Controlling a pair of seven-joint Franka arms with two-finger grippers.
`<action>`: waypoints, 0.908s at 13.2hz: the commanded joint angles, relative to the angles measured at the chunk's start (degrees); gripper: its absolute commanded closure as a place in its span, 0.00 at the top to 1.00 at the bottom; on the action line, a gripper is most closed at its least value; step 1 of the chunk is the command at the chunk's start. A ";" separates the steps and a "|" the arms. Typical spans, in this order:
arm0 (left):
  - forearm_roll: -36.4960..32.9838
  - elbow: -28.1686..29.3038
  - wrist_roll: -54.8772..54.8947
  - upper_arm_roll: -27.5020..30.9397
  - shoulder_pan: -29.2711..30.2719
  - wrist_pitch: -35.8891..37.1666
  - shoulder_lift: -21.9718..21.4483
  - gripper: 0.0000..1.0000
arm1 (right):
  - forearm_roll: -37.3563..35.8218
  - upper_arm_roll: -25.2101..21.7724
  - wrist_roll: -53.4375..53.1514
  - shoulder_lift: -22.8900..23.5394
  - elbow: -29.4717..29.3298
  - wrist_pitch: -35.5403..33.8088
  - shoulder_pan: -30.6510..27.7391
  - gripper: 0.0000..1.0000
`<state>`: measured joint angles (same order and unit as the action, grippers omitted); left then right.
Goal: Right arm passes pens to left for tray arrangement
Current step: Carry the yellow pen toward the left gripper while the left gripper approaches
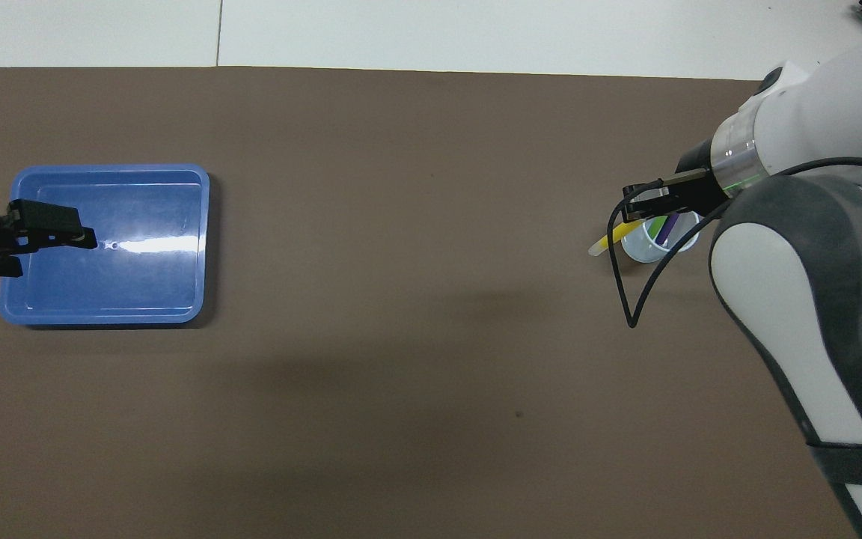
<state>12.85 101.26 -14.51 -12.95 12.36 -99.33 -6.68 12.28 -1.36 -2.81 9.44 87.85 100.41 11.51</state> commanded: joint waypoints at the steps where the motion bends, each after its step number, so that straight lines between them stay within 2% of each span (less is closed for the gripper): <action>1: 6.36 2.97 -5.41 -0.32 0.65 -4.54 0.17 1.00 | 6.50 0.30 -7.45 0.40 -0.49 1.63 -0.43 0.00; 4: 17.34 6.66 -15.87 -0.50 -1.63 -11.21 2.10 1.00 | 14.06 0.57 -15.27 0.31 -0.14 2.77 -0.09 0.00; 7: 30.00 8.77 -26.06 -0.50 -6.89 -19.56 4.74 0.99 | 16.72 0.57 -27.30 0.23 0.65 7.15 4.47 0.00; 10: 31.70 11.92 -32.33 -0.50 -13.13 -29.22 5.01 0.96 | 21.19 0.57 -39.00 0.31 2.50 14.88 8.08 0.00; 12: 32.49 14.57 -33.03 -0.58 -17.87 -37.56 4.74 0.99 | 22.78 0.57 -44.45 0.40 3.12 19.28 9.93 0.00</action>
<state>43.70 112.30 -46.13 -14.21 -1.60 -130.36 -0.43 32.74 -0.83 -43.30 10.22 89.53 116.27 20.82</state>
